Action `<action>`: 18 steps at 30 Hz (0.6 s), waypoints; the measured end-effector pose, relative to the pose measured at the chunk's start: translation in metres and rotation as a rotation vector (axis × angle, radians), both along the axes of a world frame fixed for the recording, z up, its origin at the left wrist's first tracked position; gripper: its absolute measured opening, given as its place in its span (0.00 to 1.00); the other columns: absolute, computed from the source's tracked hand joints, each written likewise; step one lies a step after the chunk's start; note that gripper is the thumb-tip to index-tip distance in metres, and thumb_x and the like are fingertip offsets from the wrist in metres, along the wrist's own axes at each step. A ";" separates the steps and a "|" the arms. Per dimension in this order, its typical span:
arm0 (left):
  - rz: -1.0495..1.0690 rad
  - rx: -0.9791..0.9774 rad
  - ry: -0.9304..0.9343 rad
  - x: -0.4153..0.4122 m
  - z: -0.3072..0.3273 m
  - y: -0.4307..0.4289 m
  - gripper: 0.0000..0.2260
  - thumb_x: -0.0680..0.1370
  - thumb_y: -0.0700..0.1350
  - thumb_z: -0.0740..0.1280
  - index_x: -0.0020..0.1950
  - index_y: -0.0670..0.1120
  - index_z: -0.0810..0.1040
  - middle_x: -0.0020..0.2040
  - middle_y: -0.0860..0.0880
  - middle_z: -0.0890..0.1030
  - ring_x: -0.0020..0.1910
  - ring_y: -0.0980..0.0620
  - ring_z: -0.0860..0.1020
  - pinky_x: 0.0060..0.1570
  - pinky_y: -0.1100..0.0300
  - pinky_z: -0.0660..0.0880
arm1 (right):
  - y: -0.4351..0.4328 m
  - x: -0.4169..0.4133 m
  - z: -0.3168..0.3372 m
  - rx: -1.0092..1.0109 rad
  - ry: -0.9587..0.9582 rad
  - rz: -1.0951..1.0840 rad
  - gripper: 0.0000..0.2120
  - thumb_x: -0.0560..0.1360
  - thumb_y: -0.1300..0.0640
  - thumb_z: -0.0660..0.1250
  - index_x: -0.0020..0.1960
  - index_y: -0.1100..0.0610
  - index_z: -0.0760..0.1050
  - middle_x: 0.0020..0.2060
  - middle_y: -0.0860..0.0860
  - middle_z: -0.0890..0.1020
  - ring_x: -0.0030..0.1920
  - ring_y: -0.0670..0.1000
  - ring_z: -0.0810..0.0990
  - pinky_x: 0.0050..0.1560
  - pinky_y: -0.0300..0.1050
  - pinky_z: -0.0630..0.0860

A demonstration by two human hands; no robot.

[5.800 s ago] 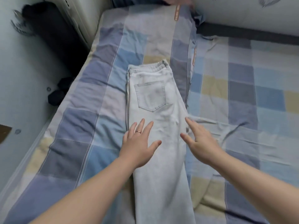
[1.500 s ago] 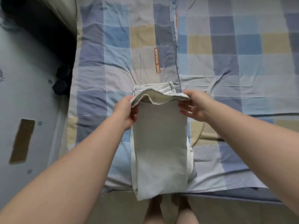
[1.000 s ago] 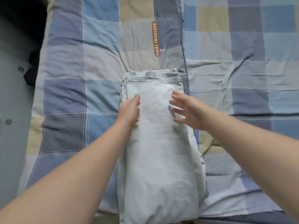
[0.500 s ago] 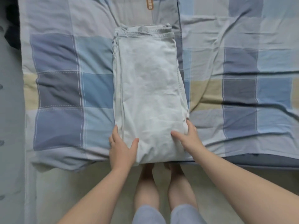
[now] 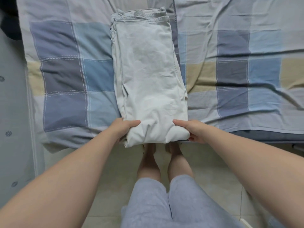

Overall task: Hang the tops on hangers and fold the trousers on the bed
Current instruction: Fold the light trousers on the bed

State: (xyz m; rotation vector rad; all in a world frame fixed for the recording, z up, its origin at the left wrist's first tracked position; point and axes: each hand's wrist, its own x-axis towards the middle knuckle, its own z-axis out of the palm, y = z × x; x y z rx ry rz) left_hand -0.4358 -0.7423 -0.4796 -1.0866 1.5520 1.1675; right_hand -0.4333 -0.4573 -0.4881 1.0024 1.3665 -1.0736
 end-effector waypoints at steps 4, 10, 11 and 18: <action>0.083 -0.004 -0.026 0.019 0.024 0.007 0.16 0.75 0.44 0.76 0.61 0.43 0.81 0.53 0.45 0.86 0.53 0.42 0.84 0.60 0.42 0.78 | 0.006 0.000 0.025 0.034 0.073 0.006 0.20 0.73 0.48 0.75 0.59 0.58 0.78 0.57 0.56 0.84 0.57 0.57 0.82 0.52 0.48 0.79; 0.147 -0.030 -0.060 0.055 0.077 0.015 0.20 0.76 0.44 0.74 0.67 0.43 0.78 0.58 0.46 0.84 0.54 0.43 0.83 0.58 0.45 0.80 | 0.006 0.027 0.085 0.040 0.055 -0.078 0.17 0.75 0.53 0.72 0.62 0.57 0.76 0.56 0.53 0.82 0.56 0.56 0.82 0.45 0.47 0.80; 0.144 -0.027 -0.076 0.062 0.085 0.016 0.21 0.76 0.44 0.74 0.68 0.43 0.78 0.59 0.45 0.83 0.54 0.43 0.83 0.59 0.44 0.80 | 0.006 0.036 0.092 0.049 0.028 -0.122 0.17 0.76 0.55 0.72 0.62 0.58 0.76 0.56 0.55 0.82 0.55 0.57 0.82 0.46 0.50 0.82; 0.194 0.017 -0.236 0.091 0.148 0.010 0.16 0.76 0.48 0.73 0.62 0.43 0.80 0.53 0.44 0.84 0.46 0.45 0.81 0.38 0.57 0.78 | 0.012 0.069 0.161 0.005 -0.078 -0.245 0.15 0.75 0.58 0.73 0.60 0.58 0.76 0.56 0.58 0.81 0.50 0.57 0.82 0.37 0.48 0.82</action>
